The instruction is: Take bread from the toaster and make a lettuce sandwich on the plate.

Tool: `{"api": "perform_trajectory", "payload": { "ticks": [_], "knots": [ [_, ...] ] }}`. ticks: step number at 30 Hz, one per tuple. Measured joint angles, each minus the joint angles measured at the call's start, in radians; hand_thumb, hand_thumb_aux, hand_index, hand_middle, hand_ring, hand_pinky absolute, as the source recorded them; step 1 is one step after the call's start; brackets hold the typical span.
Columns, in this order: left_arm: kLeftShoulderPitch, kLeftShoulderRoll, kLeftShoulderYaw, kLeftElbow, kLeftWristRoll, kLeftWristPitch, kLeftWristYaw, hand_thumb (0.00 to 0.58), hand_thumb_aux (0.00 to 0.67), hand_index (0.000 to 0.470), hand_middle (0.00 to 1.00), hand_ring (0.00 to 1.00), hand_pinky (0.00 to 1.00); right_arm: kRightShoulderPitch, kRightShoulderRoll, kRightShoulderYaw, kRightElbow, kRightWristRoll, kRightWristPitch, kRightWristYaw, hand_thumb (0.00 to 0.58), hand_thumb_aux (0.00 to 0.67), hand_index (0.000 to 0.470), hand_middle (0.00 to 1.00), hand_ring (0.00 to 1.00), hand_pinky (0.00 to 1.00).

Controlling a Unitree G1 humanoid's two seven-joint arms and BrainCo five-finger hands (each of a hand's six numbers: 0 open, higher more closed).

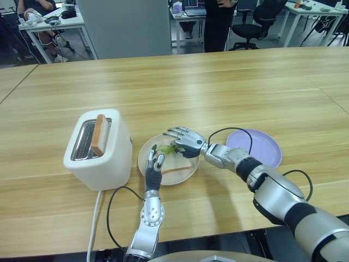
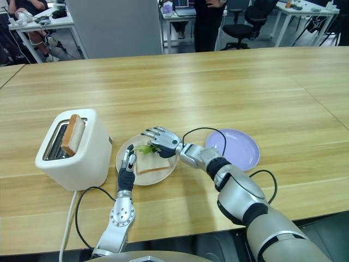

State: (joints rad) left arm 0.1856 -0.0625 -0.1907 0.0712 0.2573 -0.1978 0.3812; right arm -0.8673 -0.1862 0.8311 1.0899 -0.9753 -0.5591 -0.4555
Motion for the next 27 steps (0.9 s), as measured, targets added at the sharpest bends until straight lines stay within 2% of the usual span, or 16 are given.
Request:
{"api": "perform_trajectory", "payload": {
  "ticks": [2,3,4,5,14,22,27],
  "knots": [
    [0.000,0.000,0.000,0.000,0.000,0.000,0.000,0.000,0.000,0.000,0.10,0.10,0.10,0.047,-0.010,-0.003,-0.036,0.011,0.002,0.041,0.580,0.670,0.460,0.02,0.02,0.02],
    [0.001,0.000,0.001,0.000,0.000,0.000,0.000,0.000,0.000,0.000,0.10,0.10,0.10,0.068,-0.015,-0.004,-0.056,0.013,0.005,0.067,0.578,0.636,0.437,0.02,0.02,0.02],
    [0.001,0.000,0.000,0.000,0.000,0.000,0.000,0.000,0.000,0.000,0.10,0.10,0.10,0.083,-0.018,-0.008,-0.073,0.020,0.010,0.090,0.578,0.636,0.437,0.02,0.02,0.02],
    [0.001,0.000,0.000,0.000,0.000,0.000,0.000,0.000,0.000,0.000,0.11,0.11,0.11,0.089,-0.019,-0.012,-0.083,0.027,0.012,0.103,0.000,0.000,0.000,0.00,0.00,0.00],
    [0.000,0.000,0.000,0.000,0.000,0.000,-0.007,0.000,0.000,0.000,0.11,0.11,0.11,0.133,-0.036,-0.073,-0.205,0.094,0.042,0.235,0.000,0.000,0.000,0.00,0.00,0.00],
    [0.000,0.000,0.000,0.000,0.000,0.000,-0.013,0.000,0.000,0.000,0.11,0.11,0.11,0.207,-0.046,-0.212,-0.350,0.286,0.079,0.430,0.000,0.000,0.000,0.00,0.00,0.00],
    [-0.001,0.000,-0.009,-0.013,0.005,0.005,-0.016,0.000,0.000,0.000,0.10,0.10,0.10,0.301,-0.068,-0.369,-0.550,0.509,0.162,0.595,0.000,0.000,0.000,0.00,0.00,0.00]
  ]
}}
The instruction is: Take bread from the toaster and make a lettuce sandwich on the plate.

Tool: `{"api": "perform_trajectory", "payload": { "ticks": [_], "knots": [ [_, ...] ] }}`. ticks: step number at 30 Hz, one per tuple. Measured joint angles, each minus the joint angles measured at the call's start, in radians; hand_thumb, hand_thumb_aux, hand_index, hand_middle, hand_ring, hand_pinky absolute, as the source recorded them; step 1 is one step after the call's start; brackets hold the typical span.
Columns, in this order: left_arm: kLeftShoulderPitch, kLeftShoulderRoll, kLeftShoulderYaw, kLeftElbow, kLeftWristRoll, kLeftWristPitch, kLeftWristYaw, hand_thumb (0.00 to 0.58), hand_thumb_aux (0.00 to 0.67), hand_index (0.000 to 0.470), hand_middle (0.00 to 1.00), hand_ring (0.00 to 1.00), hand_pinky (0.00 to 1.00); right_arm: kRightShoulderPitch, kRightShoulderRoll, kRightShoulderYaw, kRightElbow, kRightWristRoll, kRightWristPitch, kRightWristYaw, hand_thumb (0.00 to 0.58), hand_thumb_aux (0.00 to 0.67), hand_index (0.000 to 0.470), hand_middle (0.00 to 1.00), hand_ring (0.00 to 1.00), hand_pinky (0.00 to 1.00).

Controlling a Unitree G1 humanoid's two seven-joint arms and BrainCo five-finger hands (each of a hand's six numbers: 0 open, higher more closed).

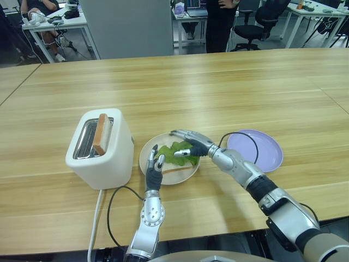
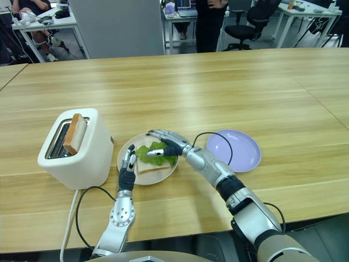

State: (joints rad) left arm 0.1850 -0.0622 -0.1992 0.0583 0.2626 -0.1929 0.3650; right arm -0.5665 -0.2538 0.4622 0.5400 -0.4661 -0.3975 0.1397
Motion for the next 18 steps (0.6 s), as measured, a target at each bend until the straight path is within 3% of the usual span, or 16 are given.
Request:
{"api": "perform_trajectory", "payload": {
  "ticks": [2,6,9,14,18],
  "knots": [
    [0.005,0.001,-0.006,-0.052,0.020,0.015,0.000,0.000,0.000,0.000,0.09,0.09,0.09,0.060,0.013,-0.092,-0.108,0.157,0.082,0.084,0.000,0.000,0.000,0.00,0.00,0.00],
    [0.046,0.009,-0.048,-0.297,0.132,0.132,-0.040,0.000,0.000,0.000,0.00,0.00,0.00,0.271,0.054,-0.288,-0.445,0.586,0.397,0.249,0.000,0.000,0.000,0.00,0.00,0.00],
    [0.069,0.032,-0.060,-0.471,0.254,0.250,-0.094,0.000,0.000,0.000,0.00,0.00,0.00,0.429,0.044,-0.324,-0.618,0.711,0.528,0.286,0.000,0.000,0.000,0.00,0.00,0.00],
    [0.077,0.097,0.015,-0.737,0.526,0.461,-0.217,0.000,0.000,0.000,0.00,0.00,0.00,0.587,0.037,-0.337,-0.718,0.737,0.612,0.270,0.000,0.000,0.000,0.00,0.00,0.00],
    [0.061,0.159,0.133,-0.847,0.768,0.560,-0.292,0.000,0.000,0.000,0.00,0.00,0.00,0.641,0.047,-0.347,-0.729,0.734,0.623,0.243,0.000,0.000,0.000,0.00,0.00,0.00]
  ]
}}
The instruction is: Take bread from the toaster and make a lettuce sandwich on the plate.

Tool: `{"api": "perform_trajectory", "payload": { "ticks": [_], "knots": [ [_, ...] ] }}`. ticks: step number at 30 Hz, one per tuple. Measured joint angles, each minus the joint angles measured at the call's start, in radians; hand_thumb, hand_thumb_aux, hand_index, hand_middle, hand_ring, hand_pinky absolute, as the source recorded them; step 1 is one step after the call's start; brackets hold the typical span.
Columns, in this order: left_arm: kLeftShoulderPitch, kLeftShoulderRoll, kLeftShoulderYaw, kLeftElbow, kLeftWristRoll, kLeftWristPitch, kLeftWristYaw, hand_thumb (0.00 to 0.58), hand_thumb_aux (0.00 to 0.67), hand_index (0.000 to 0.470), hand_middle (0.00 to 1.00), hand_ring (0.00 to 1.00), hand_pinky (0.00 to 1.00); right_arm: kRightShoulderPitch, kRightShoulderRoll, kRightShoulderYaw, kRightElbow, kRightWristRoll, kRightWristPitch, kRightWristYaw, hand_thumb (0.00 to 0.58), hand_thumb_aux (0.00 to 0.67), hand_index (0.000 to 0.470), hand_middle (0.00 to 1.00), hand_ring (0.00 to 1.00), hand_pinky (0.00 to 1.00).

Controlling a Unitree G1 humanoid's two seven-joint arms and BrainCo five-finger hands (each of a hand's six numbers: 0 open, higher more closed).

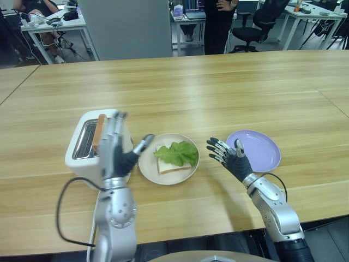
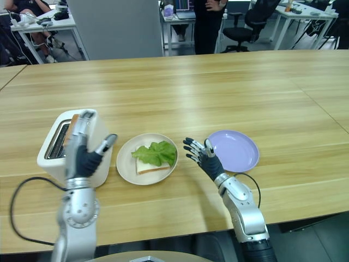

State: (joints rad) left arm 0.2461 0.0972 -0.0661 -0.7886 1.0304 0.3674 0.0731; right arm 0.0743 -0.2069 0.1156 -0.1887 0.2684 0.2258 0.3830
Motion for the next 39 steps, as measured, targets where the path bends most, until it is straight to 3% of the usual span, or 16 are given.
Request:
{"api": "perform_trajectory", "payload": {
  "ticks": [4,9,21,22,23,24,25,26,27,38,39],
  "knots": [
    [-0.010,0.056,0.132,-0.044,0.184,0.047,-0.063,0.000,0.000,0.000,0.00,0.00,0.00,0.024,0.008,0.001,-0.019,-0.008,0.000,-0.016,0.000,0.000,0.000,0.00,0.00,0.00],
    [-0.019,0.085,0.239,-0.006,0.254,0.069,-0.111,0.000,0.000,0.000,0.00,0.00,0.00,0.039,0.015,0.001,-0.028,-0.012,0.000,-0.026,0.000,0.000,0.000,0.00,0.00,0.00],
    [-0.041,0.068,0.203,0.261,0.242,0.067,-0.121,0.000,0.000,0.000,0.00,0.00,0.00,0.038,0.018,-0.018,-0.027,-0.017,-0.005,-0.029,0.000,0.000,0.000,0.00,0.00,0.00],
    [-0.042,0.069,0.203,0.275,0.238,0.068,-0.119,0.040,0.024,0.016,0.00,0.00,0.00,0.038,0.018,-0.020,-0.027,-0.018,-0.007,-0.030,0.000,0.000,0.000,0.00,0.00,0.00],
    [-0.042,0.070,0.203,0.286,0.237,0.069,-0.118,0.325,0.226,0.155,0.00,0.00,0.00,0.038,0.018,-0.022,-0.025,-0.018,-0.010,-0.030,0.000,0.000,0.000,0.00,0.00,0.00],
    [-0.042,0.071,0.203,0.299,0.234,0.073,-0.116,0.496,0.415,0.285,0.00,0.00,0.00,0.037,0.018,-0.026,-0.023,-0.018,-0.011,-0.030,0.000,0.000,0.000,0.00,0.00,0.00],
    [-0.042,0.071,0.203,0.312,0.229,0.077,-0.109,0.564,0.557,0.382,0.00,0.00,0.00,0.035,0.017,-0.032,-0.020,-0.018,-0.013,-0.030,0.000,0.000,0.000,0.00,0.00,0.00],
    [-0.042,0.072,0.204,0.321,0.228,0.081,-0.103,0.564,0.557,0.382,0.00,0.00,0.00,0.033,0.016,-0.037,-0.016,-0.019,-0.015,-0.030,0.000,0.000,0.000,0.00,0.00,0.00],
    [-0.042,0.072,0.204,0.324,0.227,0.084,-0.097,0.580,0.670,0.460,0.00,0.00,0.00,0.032,0.015,-0.041,-0.015,-0.019,-0.017,-0.031,0.000,0.000,0.000,0.00,0.00,0.00],
    [-0.074,0.063,0.207,0.305,0.170,0.093,0.007,0.580,0.670,0.460,0.00,0.00,0.00,0.027,0.014,-0.047,0.012,-0.034,-0.036,-0.033,0.000,0.000,0.000,0.00,0.00,0.00],
    [-0.083,0.061,0.208,0.298,0.165,0.093,0.022,0.580,0.670,0.460,0.20,0.20,0.20,0.027,0.014,-0.047,0.017,-0.039,-0.039,-0.033,0.000,0.000,0.000,0.00,0.00,0.00]
  ]
}}
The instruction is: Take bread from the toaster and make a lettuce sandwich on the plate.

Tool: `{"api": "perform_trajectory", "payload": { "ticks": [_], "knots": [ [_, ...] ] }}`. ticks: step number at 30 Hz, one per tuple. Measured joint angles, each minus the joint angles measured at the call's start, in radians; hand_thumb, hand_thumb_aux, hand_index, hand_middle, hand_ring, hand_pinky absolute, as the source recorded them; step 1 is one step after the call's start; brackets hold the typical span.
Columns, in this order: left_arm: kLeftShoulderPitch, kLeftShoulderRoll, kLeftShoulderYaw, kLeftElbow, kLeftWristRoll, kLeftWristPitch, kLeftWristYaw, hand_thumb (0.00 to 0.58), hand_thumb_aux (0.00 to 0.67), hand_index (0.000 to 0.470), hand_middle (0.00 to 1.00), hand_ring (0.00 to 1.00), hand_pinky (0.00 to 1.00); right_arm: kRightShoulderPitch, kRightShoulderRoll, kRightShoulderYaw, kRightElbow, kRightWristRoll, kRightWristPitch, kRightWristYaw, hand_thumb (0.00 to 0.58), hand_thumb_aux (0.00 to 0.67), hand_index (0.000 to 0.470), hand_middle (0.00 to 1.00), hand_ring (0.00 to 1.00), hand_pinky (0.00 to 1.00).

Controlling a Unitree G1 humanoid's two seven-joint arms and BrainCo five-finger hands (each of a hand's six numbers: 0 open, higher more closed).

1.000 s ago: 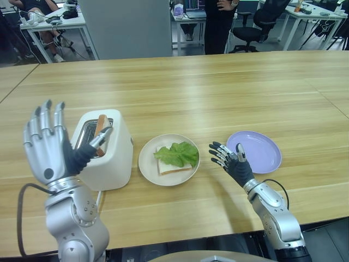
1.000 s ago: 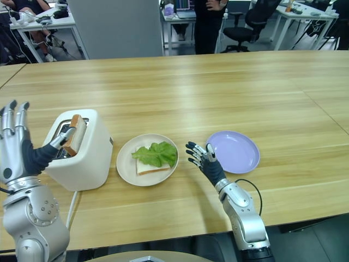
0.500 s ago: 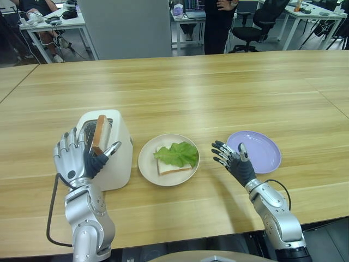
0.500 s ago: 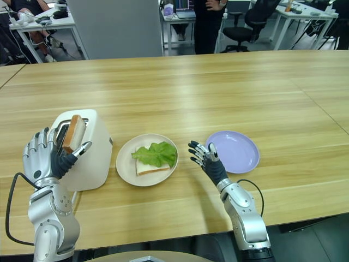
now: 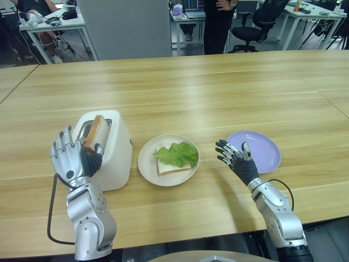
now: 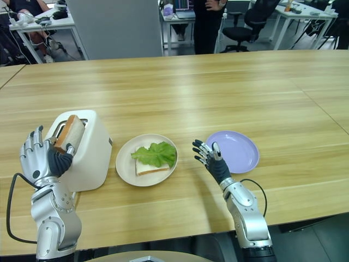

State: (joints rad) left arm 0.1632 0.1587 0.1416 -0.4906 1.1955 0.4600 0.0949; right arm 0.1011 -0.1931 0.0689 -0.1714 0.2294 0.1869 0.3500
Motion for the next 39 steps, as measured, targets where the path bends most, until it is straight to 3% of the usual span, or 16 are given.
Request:
{"api": "perform_trajectory", "payload": {
  "ticks": [1,2,3,10,16,20,25,31,39],
  "knots": [
    [-0.009,-0.002,0.002,-0.006,-0.011,-0.002,0.012,0.580,0.670,0.460,0.46,0.46,0.46,0.000,0.000,0.000,0.005,-0.001,-0.002,0.000,0.000,0.000,0.000,0.00,0.00,0.00],
    [-0.026,-0.004,0.008,-0.014,-0.029,-0.007,0.028,0.580,0.670,0.460,0.46,0.46,0.46,0.000,0.001,0.000,0.011,-0.004,-0.003,0.000,0.000,0.000,0.000,0.00,0.00,0.00],
    [-0.040,-0.005,0.011,-0.019,-0.041,-0.010,0.038,0.580,0.670,0.460,1.00,1.00,1.00,0.000,0.002,0.000,0.015,-0.004,-0.003,0.000,0.000,0.000,0.000,0.00,0.00,0.00],
    [-0.177,-0.033,0.086,-0.029,-0.262,-0.086,0.140,0.580,0.670,0.460,1.00,1.00,1.00,-0.012,0.007,0.000,0.038,-0.010,-0.012,0.000,0.000,0.000,0.000,0.00,0.00,0.00],
    [-0.288,-0.104,0.136,-0.030,-0.601,-0.215,0.154,0.580,0.670,0.460,1.00,1.00,1.00,-0.021,0.012,-0.003,0.050,-0.013,-0.017,0.001,0.000,0.000,0.000,0.00,0.00,0.00],
    [-0.321,-0.151,0.102,0.000,-0.862,-0.269,0.031,0.580,0.670,0.460,1.00,1.00,1.00,-0.030,0.013,-0.010,0.055,-0.015,-0.027,-0.005,0.000,0.000,0.000,0.00,0.00,0.00],
    [-0.326,-0.170,0.015,0.139,-1.092,-0.218,-0.171,0.580,0.670,0.460,1.00,1.00,1.00,-0.061,0.007,-0.037,0.030,-0.057,-0.090,-0.047,0.000,0.000,0.000,0.00,0.00,0.00],
    [-0.328,-0.125,-0.094,0.378,-1.197,-0.183,-0.350,0.580,0.670,0.460,1.00,1.00,1.00,-0.084,-0.033,-0.044,0.004,-0.178,-0.184,-0.113,0.000,0.000,0.000,0.00,0.00,0.00],
    [-0.392,-0.191,-0.136,0.595,-1.200,-0.264,-0.289,0.580,0.670,0.460,1.00,1.00,1.00,-0.091,-0.087,0.018,-0.034,-0.394,-0.273,-0.167,0.000,0.000,0.000,0.00,0.00,0.00]
  ]
}}
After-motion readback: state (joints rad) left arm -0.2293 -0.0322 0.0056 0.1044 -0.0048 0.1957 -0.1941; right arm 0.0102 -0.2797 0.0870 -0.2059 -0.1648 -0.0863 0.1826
